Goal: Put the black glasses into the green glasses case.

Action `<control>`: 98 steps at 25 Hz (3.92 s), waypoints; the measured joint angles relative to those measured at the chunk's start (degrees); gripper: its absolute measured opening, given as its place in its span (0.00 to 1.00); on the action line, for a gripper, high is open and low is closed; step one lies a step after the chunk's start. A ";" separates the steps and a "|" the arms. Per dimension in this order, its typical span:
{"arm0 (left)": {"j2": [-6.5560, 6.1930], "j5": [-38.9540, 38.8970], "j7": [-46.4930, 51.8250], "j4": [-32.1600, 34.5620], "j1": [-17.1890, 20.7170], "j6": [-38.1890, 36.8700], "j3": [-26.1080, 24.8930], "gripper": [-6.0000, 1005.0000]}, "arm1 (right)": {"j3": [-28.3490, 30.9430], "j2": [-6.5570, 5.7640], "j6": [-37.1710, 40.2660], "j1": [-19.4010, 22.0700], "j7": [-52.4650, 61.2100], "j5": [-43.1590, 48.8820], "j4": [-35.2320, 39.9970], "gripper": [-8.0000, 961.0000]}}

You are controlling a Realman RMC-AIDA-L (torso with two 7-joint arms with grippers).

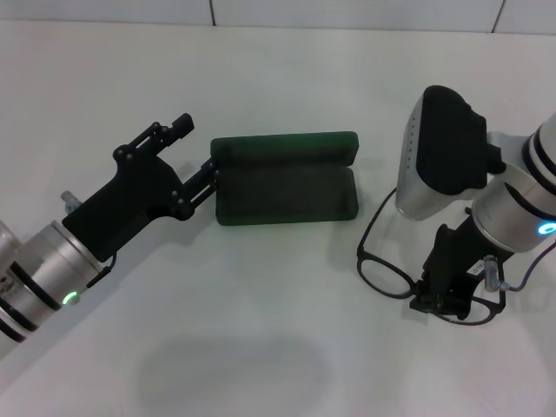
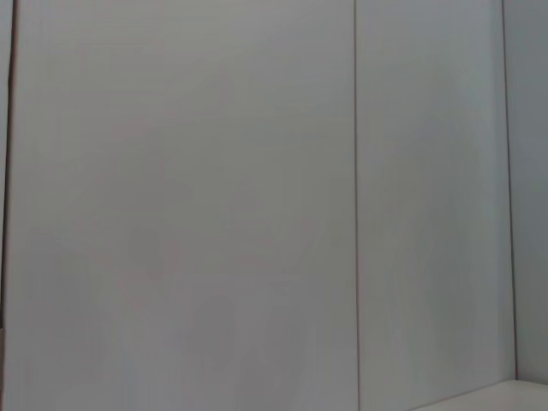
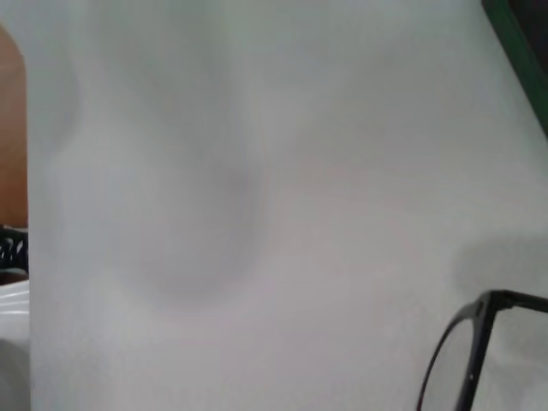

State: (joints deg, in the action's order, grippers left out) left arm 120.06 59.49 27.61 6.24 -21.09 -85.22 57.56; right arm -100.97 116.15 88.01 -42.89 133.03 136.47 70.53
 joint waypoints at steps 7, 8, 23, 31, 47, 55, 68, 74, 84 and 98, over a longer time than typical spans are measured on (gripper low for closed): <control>0.00 -0.01 0.14 0.00 0.00 -0.24 0.00 0.65 | 3.90 -0.23 1.49 2.34 -0.49 -0.86 2.99 0.13; 0.00 -0.05 0.23 0.00 0.00 -0.30 0.00 0.65 | 4.35 -0.32 1.75 2.89 -0.61 -1.06 3.61 0.13; -0.92 5.34 22.69 8.94 1.62 -11.75 0.27 0.65 | 27.04 -0.37 4.15 18.95 -44.62 -31.01 -2.93 0.12; -3.28 13.31 43.30 14.62 -3.56 -13.03 0.27 0.65 | 27.33 -0.09 4.17 18.57 -74.45 -41.44 -20.38 0.12; -3.82 25.01 54.94 15.27 -11.62 -14.91 -0.21 0.65 | 25.75 -0.01 2.28 16.28 -85.16 -45.89 -27.32 0.12; -2.76 27.53 56.06 17.62 -11.83 -16.18 0.25 0.65 | 23.53 0.02 0.38 15.89 -85.46 -45.91 -26.95 0.12; -2.71 33.39 63.05 17.77 -13.81 -14.82 0.24 0.65 | 22.72 -0.05 0.18 14.50 -86.13 -45.96 -25.82 0.12; -2.63 34.99 64.69 17.64 -15.14 -15.10 0.33 0.65 | 22.73 -0.06 0.34 14.55 -87.46 -45.94 -25.47 0.12; -2.54 34.14 64.66 17.69 -14.89 -14.68 -0.38 0.65 | 22.14 -0.10 3.58 15.33 -90.44 -45.94 -25.41 0.12; -2.71 33.87 64.62 17.76 -14.92 -13.38 -0.45 0.65 | 22.73 -0.27 4.04 15.96 -92.04 -46.66 -25.40 0.12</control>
State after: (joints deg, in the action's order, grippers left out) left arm 117.35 93.37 92.23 24.00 -36.02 -98.60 57.11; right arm -78.24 115.88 92.05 -26.93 40.99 89.81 45.13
